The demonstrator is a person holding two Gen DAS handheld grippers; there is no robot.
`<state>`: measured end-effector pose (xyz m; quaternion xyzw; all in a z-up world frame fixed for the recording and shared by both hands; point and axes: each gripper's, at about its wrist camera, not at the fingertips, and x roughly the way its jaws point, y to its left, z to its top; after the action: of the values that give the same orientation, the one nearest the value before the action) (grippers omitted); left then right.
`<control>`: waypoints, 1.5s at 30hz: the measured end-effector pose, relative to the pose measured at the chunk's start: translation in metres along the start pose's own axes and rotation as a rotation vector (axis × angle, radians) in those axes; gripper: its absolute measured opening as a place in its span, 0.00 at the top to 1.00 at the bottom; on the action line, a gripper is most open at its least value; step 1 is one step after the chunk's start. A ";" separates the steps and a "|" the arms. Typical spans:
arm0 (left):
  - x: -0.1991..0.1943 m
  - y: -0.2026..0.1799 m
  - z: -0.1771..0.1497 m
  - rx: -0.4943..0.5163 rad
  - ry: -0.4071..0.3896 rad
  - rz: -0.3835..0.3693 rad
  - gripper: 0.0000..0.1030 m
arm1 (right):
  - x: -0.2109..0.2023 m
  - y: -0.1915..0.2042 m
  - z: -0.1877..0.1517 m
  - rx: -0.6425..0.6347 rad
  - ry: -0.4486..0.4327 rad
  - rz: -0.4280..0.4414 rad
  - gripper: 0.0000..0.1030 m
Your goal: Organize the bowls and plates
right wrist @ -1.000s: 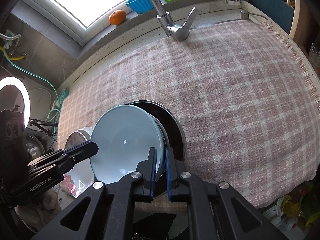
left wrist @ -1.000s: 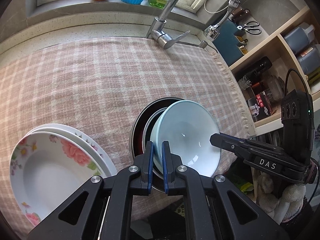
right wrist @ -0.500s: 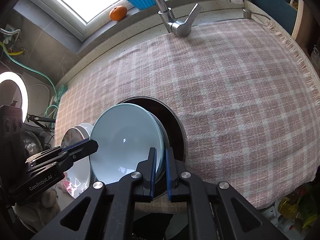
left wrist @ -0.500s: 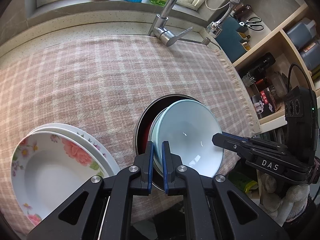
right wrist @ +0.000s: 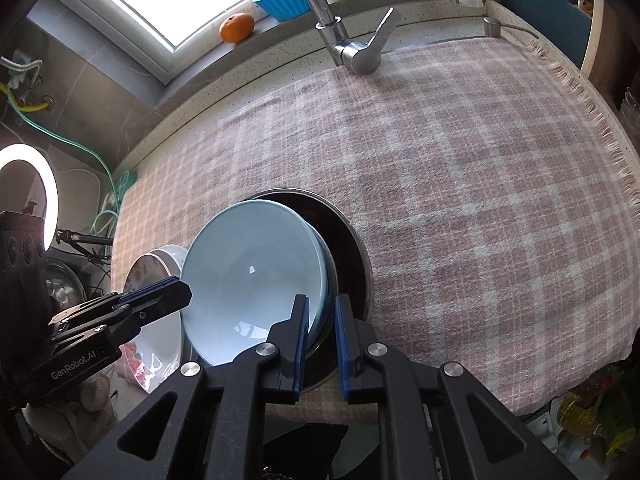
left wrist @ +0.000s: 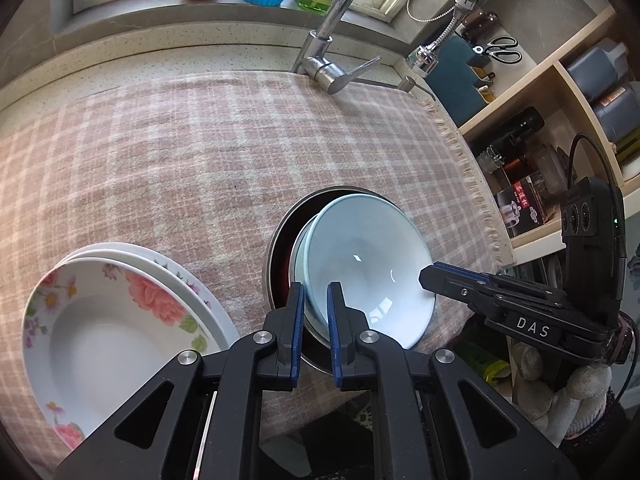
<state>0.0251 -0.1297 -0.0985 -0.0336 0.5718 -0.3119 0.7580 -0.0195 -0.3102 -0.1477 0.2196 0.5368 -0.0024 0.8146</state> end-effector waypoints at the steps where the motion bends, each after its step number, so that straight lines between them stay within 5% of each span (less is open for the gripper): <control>1: -0.003 0.001 0.000 -0.002 -0.009 -0.003 0.90 | -0.002 0.000 -0.001 -0.001 -0.007 0.005 0.88; 14: -0.011 0.030 -0.010 -0.139 -0.079 0.025 0.90 | -0.023 -0.021 -0.005 0.020 -0.140 0.007 0.80; 45: 0.024 0.022 -0.007 -0.104 -0.029 0.101 0.91 | 0.016 -0.031 0.000 0.027 -0.041 0.024 0.81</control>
<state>0.0316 -0.1223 -0.1305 -0.0488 0.5771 -0.2426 0.7783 -0.0203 -0.3340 -0.1726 0.2368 0.5170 -0.0043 0.8225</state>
